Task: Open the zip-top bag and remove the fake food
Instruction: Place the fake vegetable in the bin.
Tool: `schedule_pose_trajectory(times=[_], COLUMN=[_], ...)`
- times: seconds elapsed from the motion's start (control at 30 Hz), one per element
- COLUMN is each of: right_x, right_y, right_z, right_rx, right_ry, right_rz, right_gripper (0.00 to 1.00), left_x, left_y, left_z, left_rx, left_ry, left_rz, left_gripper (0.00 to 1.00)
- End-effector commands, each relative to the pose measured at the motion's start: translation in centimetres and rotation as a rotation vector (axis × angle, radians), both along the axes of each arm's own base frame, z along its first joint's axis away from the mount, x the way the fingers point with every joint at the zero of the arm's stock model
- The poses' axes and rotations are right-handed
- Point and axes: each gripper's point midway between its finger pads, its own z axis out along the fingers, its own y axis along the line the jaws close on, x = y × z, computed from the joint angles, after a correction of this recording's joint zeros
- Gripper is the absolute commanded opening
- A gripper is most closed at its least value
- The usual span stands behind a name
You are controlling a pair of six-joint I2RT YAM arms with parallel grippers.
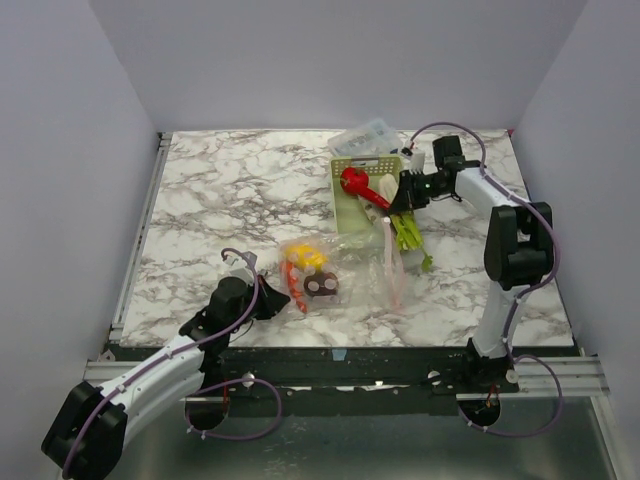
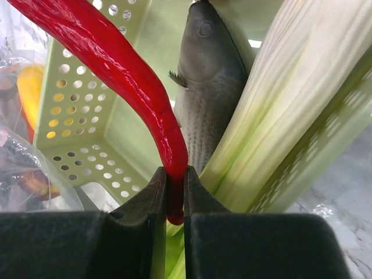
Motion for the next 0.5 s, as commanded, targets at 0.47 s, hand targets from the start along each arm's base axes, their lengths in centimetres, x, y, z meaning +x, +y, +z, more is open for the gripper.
schedule_pose_trajectory(times=[0.47], right_x=[-1.6], right_y=[1.6], right_z=[-0.1], right_rx=[0.02], right_ry=[0.038], right_rz=[-0.005], right_gripper=[0.26], left_x=[0.1], left_y=[-0.3], left_z=[0.4], left_rx=[-0.017], left_ry=[-0.023], left_rz=[-0.02], left_gripper=[0.0])
